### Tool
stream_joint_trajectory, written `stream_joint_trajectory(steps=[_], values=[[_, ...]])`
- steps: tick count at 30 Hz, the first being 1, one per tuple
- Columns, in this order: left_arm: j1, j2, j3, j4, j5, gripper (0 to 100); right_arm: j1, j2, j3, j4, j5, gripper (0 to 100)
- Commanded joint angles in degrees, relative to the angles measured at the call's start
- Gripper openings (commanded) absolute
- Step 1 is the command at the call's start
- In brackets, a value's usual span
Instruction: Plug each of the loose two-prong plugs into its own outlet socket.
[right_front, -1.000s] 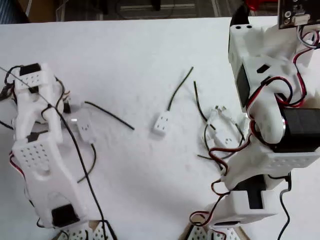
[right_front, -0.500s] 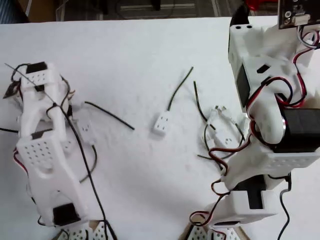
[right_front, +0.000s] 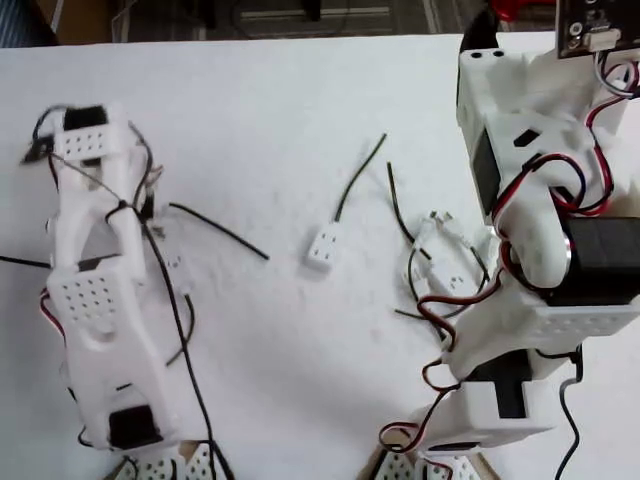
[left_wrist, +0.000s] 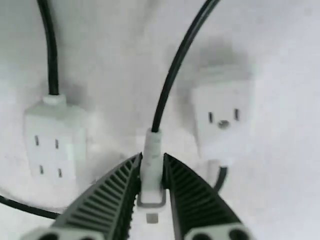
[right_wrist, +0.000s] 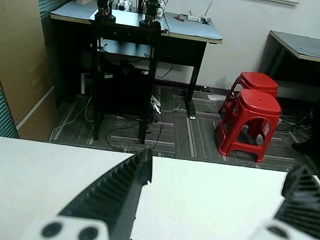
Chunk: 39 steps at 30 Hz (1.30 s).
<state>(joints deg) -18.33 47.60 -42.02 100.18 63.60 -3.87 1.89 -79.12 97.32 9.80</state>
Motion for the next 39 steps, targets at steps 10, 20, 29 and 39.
stream_joint_trajectory(steps=[10,20,29,39], values=[[1.63,-4.44,-43.87,2.29,-1.14,2,-0.4,0.13,-0.35,-1.01,0.35,39.1],[1.45,-20.44,-52.48,2.2,-1.23,2,-0.4,0.13,-0.35,-1.1,0.35,39.1],[1.89,-37.93,-53.54,2.11,-8.53,2,-0.4,0.13,-0.35,-1.01,0.35,39.1],[1.54,-49.19,-53.36,2.2,-6.68,2,-2.59,0.13,-0.35,-0.31,0.26,39.1]])
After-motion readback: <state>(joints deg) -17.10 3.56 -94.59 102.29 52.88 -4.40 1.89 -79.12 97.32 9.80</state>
